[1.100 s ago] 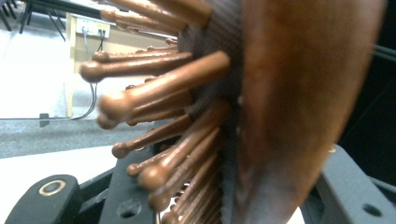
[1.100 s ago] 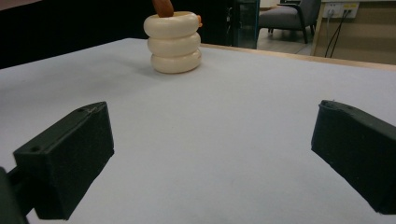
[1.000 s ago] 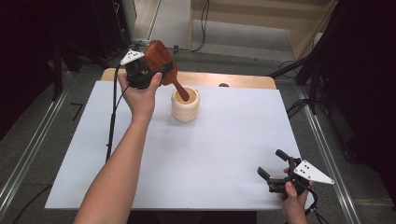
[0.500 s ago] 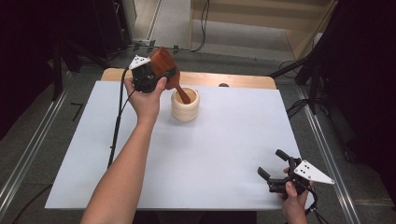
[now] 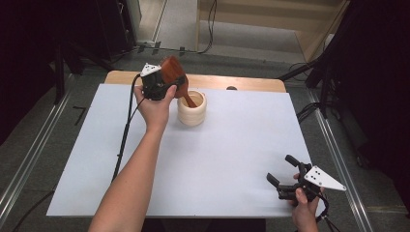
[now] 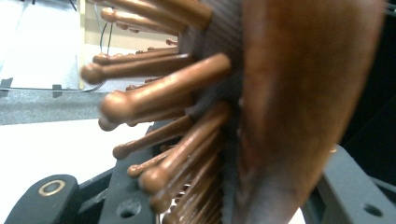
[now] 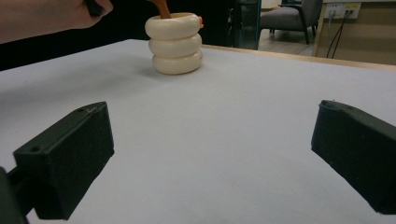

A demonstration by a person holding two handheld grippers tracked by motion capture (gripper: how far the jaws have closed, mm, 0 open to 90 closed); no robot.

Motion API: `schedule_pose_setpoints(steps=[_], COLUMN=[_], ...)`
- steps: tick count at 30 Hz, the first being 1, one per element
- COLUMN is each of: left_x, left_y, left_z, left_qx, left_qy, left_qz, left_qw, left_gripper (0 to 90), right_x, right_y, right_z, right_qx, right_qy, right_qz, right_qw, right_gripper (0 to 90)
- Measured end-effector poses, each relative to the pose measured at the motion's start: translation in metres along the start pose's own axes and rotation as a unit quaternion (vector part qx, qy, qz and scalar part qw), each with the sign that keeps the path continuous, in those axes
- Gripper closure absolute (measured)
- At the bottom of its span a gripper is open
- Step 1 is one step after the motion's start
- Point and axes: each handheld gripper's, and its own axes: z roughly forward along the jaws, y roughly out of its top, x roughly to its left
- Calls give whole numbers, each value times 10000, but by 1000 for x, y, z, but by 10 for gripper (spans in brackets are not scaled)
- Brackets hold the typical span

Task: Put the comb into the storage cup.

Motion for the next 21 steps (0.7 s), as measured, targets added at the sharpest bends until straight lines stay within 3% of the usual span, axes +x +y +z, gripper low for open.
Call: schedule_pose_setpoints(steps=[6,10,21], left_x=[-2,-4,-9], left_y=[-3,-7,-15], left_z=[3,6,14], left_qx=[53,167,264], left_qy=[62,149,76], left_qz=[27,169,149], left_qw=[10000,9996,9995], left_gripper=[554,553,551], right_x=[0,0,0], right_y=[0,0,0], right_z=[0,0,0], right_qx=[6,4,2], right_qy=[8,7,-3], right_qz=[-10,-2,-3], right_qw=[10000,10000,10000], right_gripper=[0,0,0])
